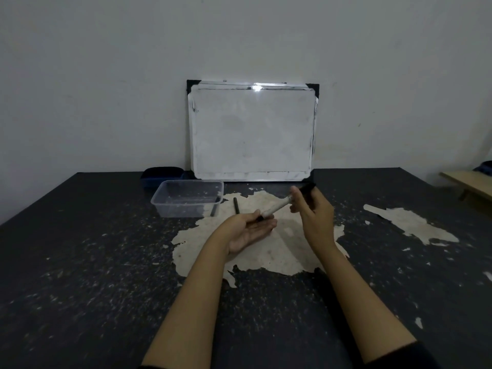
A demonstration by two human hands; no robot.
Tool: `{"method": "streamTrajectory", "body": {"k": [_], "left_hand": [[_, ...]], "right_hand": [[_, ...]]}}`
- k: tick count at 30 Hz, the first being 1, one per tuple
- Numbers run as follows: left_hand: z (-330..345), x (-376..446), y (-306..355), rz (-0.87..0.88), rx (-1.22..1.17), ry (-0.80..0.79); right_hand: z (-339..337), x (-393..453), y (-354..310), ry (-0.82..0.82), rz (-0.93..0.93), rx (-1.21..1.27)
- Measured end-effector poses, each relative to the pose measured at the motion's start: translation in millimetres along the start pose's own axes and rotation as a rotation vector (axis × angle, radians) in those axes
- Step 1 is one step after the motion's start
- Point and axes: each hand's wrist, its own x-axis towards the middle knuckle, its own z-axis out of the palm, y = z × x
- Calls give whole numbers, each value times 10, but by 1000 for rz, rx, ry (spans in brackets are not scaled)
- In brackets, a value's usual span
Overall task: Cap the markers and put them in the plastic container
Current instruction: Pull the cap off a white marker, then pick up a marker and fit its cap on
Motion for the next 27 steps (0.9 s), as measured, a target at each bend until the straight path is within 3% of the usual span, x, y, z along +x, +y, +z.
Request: {"method": "streamTrajectory", "body": {"k": [7, 16, 23, 27], "left_hand": [[-121, -27, 56, 57, 91, 3], [-209, -81, 176, 153, -68, 46], [-204, -79, 240, 249, -329, 12], [-179, -115, 331, 398, -266, 110]], "right_hand": [[-79, 68, 41, 103, 226, 283], [-140, 146, -12, 238, 442, 660], [-60, 64, -59, -12, 534, 683], [12, 2, -89, -95, 528, 609]]}}
